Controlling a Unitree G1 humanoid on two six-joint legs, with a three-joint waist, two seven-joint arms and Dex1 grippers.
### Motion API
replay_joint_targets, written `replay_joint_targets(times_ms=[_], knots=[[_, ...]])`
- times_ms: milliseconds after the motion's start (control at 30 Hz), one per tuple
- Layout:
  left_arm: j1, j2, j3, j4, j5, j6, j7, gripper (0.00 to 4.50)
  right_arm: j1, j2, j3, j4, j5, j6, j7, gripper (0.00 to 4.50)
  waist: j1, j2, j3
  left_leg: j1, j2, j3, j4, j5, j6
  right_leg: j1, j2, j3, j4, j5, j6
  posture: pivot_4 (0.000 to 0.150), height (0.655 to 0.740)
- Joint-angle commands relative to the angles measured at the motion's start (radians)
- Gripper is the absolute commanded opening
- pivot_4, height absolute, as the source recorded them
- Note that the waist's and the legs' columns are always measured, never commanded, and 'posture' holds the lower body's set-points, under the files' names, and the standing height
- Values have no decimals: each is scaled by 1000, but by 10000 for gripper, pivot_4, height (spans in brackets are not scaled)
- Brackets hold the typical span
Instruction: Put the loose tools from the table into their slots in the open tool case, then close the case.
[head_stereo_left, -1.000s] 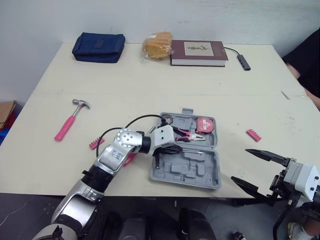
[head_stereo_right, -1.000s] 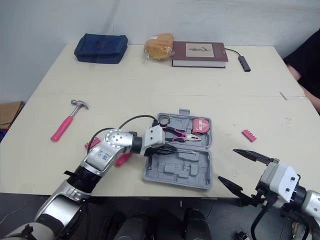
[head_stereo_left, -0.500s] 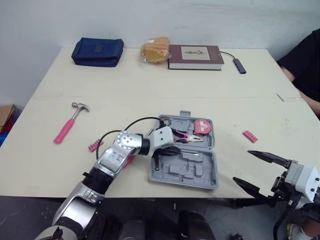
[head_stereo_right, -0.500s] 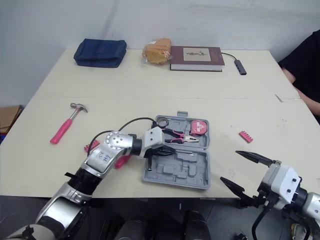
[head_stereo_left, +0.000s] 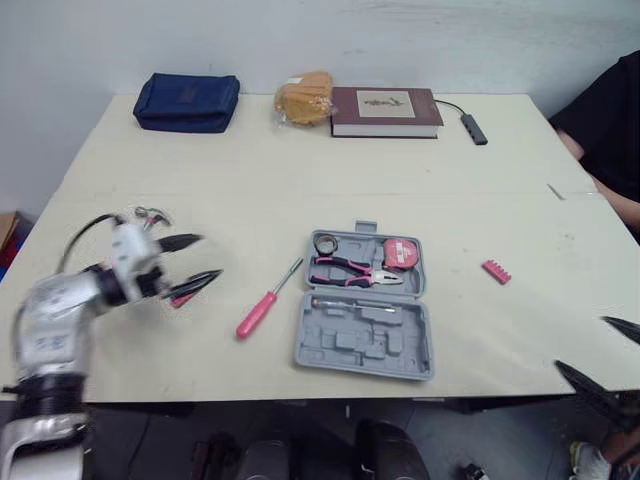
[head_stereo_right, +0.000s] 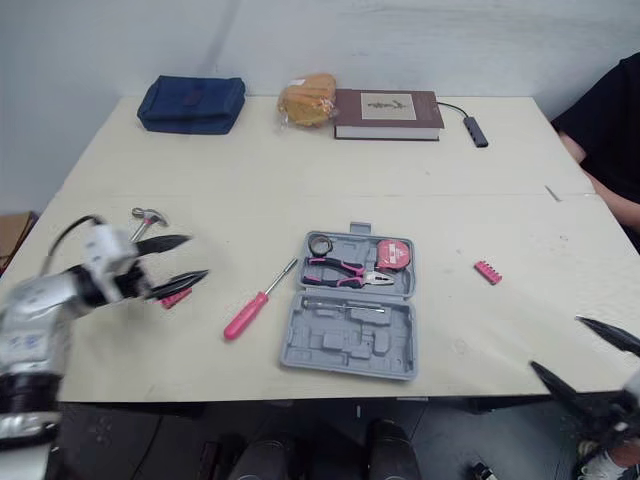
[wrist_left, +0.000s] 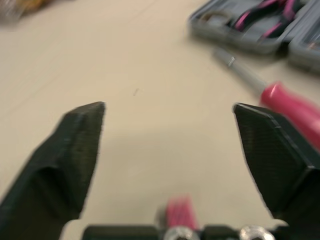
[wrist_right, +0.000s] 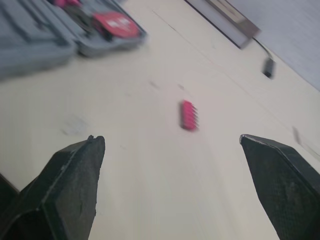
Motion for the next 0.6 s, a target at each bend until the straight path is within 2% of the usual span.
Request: replay_joint_targets(times_ms=[33, 133, 300, 500, 600], knots=[[80, 79, 153, 39, -38, -15, 13, 44693, -10, -42, -80, 163, -3, -84, 0, 45000, -2, -1, 1, 0, 0, 0, 0, -1, 0, 0, -1, 0, 0, 0, 0, 1500, 7400], [139, 144, 249, 235, -8, -94, 65, 44693, -37, -82, -111, 353, -37, -205, -19, 45000, -6, 1, 1, 1, 0, 0, -1, -4, -7, -1, -1, 0, -1, -1, -2, 1500, 7400], [276, 208, 394, 470, -6, -151, 156, 44693, -54, -110, -114, 560, -78, -317, -63, 45000, -16, 3, 3, 4, 0, 1, -4, -4, -8, -1, -2, 0, 0, -1, -2, 1500, 7400], [325, 188, 395, 449, -30, -139, 141, 44693, -87, -127, -68, 669, -55, -396, -39, 45000, -26, 1, 3, 6, 0, 4, -10, -2, -10, -3, -2, 3, 1, -2, -4, 1500, 7400], [290, 182, 388, 434, -41, -136, 153, 44693, -119, -118, -32, 678, -31, -418, -4, 45000, -18, 2, 3, 7, 0, 4, -10, -1, -11, -3, -3, 3, 2, -2, -4, 1500, 7400]])
